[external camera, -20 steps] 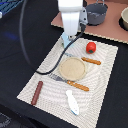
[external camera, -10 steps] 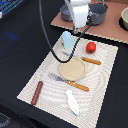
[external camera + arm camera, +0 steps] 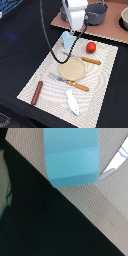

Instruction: Interact with the objects in diverse but meaningful ways.

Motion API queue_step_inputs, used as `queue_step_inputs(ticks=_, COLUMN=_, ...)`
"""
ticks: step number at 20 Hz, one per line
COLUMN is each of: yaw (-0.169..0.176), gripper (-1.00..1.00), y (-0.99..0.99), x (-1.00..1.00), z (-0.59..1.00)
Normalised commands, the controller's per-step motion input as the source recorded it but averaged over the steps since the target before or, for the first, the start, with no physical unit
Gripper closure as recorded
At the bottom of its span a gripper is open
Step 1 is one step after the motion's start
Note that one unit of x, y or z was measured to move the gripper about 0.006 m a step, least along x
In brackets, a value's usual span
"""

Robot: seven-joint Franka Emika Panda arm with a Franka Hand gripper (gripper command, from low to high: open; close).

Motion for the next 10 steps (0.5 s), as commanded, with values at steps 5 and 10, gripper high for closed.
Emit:
queue_step_inputs(ticks=5, yaw=0.031, gripper=-1.0, y=0.05, x=0.06, z=-0.11)
queue_step_inputs(ticks=10, yaw=0.034, gripper=-1.0, y=0.07, x=0.01, z=-0.17)
